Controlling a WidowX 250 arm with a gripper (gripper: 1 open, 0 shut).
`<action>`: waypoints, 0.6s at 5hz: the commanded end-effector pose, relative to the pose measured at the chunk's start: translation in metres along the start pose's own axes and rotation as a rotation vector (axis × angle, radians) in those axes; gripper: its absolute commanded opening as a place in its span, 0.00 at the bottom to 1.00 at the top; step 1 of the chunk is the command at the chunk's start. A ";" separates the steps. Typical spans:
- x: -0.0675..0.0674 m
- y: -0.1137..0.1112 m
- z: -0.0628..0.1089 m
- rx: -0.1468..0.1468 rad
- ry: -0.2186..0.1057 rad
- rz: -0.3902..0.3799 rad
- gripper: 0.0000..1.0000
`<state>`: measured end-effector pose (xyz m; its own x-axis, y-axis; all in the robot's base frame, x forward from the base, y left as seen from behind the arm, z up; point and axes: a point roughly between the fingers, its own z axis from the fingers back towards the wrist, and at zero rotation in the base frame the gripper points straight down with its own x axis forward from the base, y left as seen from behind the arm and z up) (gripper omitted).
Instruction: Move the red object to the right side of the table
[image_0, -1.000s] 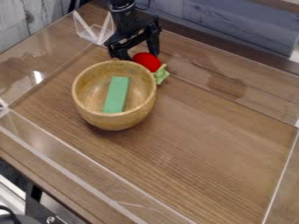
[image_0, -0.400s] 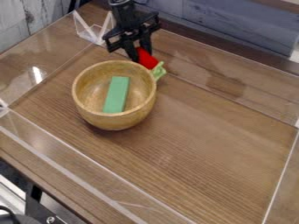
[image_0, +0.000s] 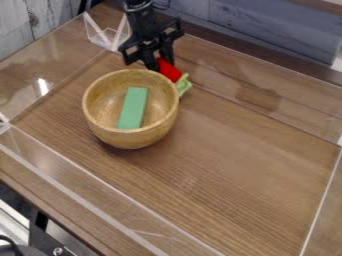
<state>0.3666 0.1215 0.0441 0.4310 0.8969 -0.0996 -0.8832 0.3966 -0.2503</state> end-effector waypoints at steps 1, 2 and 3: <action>0.011 -0.003 0.020 -0.040 -0.040 -0.012 0.00; 0.016 -0.004 0.023 -0.044 -0.034 -0.026 0.00; 0.015 -0.003 0.013 -0.050 -0.041 0.010 0.00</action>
<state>0.3704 0.1347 0.0427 0.4103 0.9072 -0.0932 -0.8867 0.3730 -0.2732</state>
